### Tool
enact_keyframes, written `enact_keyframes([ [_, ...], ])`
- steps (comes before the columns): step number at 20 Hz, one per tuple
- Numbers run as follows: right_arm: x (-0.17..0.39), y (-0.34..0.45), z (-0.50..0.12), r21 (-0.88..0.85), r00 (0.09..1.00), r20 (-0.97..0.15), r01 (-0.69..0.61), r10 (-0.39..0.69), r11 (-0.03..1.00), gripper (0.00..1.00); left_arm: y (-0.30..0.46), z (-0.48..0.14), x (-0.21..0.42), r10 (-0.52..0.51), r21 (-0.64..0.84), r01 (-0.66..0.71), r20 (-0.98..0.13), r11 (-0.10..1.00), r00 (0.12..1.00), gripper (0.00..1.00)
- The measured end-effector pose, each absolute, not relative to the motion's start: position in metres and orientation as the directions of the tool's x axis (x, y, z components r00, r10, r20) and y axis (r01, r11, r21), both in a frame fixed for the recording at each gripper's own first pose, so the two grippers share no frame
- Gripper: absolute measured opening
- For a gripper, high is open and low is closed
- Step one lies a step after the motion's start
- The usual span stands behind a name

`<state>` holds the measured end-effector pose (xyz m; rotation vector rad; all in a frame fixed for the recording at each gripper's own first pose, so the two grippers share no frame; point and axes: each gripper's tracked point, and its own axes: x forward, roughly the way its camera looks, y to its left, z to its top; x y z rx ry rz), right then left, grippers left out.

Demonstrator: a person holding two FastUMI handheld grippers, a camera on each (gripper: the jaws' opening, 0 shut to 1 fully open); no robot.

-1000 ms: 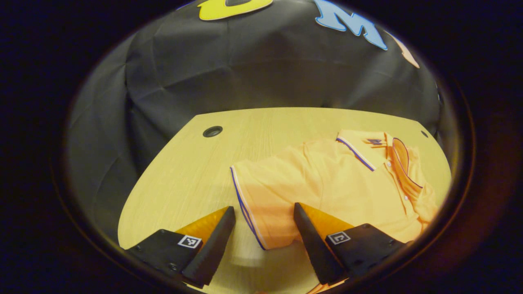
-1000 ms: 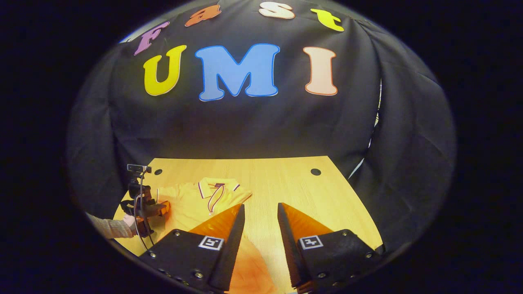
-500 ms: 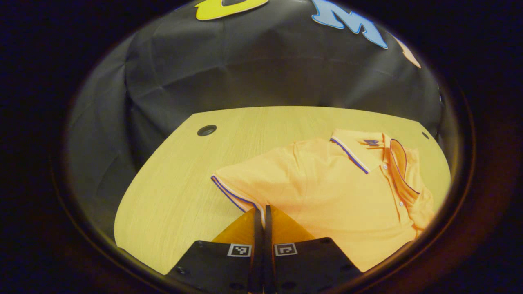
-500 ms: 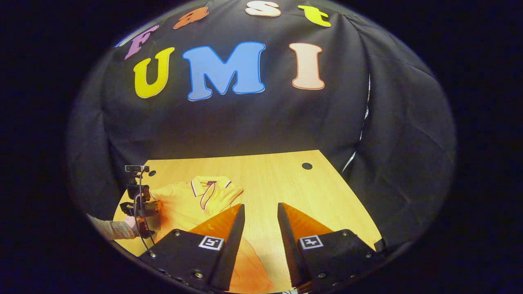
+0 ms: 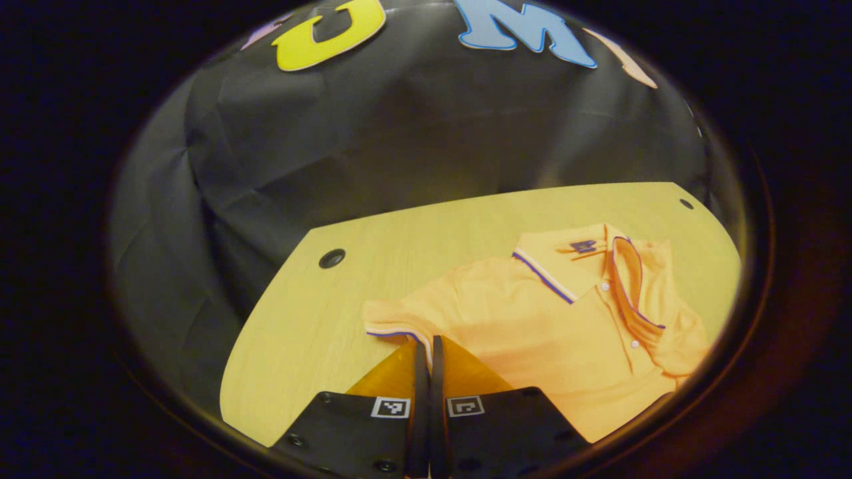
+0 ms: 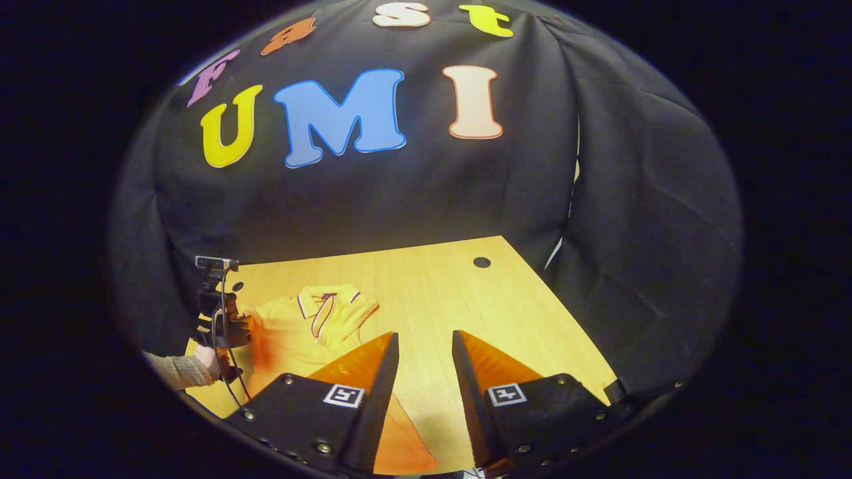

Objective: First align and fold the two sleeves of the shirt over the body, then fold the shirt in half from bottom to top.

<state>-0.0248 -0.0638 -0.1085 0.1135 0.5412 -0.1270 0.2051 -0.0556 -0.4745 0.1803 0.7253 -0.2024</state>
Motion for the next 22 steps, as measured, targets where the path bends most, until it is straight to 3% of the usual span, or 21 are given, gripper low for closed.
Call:
enact_keyframes([
  [6, -0.036, -0.079, -0.108, 0.091, 0.851, -0.515, 0.168, -0.099, 0.982, 0.53, -0.147, -0.443, 0.190, -0.259, 0.046, 0.373, -0.642, 0.927, 0.722, 0.06],
  [14, -0.057, -0.106, -0.115, 0.107, 0.840, -0.525, 0.223, -0.135, 0.969, 0.53, -0.218, -0.465, 0.150, -0.350, 0.032, 0.512, -0.693, 0.858, 0.630, 0.06],
  [16, -0.060, -0.110, -0.118, 0.111, 0.839, -0.527, 0.229, -0.138, 0.967, 0.53, -0.229, -0.464, 0.140, -0.402, -0.042, 0.529, -0.702, 0.848, 0.588, 0.13],
  [18, -0.062, -0.108, -0.121, 0.114, 0.837, -0.531, 0.226, -0.133, 0.967, 0.53, -0.231, -0.459, 0.134, -0.425, -0.071, 0.534, -0.697, 0.843, 0.577, 0.48],
  [19, -0.061, -0.107, -0.122, 0.117, 0.837, -0.532, 0.220, -0.126, 0.968, 0.53, -0.229, -0.454, 0.134, -0.425, -0.069, 0.533, -0.691, 0.843, 0.584, 0.80],
  [20, -0.061, -0.105, -0.124, 0.119, 0.838, -0.533, 0.213, -0.119, 0.970, 0.53, -0.227, -0.450, 0.135, -0.424, -0.066, 0.529, -0.684, 0.846, 0.593, 0.88],
  [22, -0.059, -0.098, -0.127, 0.121, 0.840, -0.533, 0.194, -0.101, 0.973, 0.53, -0.218, -0.437, 0.132, -0.419, -0.066, 0.515, -0.674, 0.854, 0.608, 0.91],
])
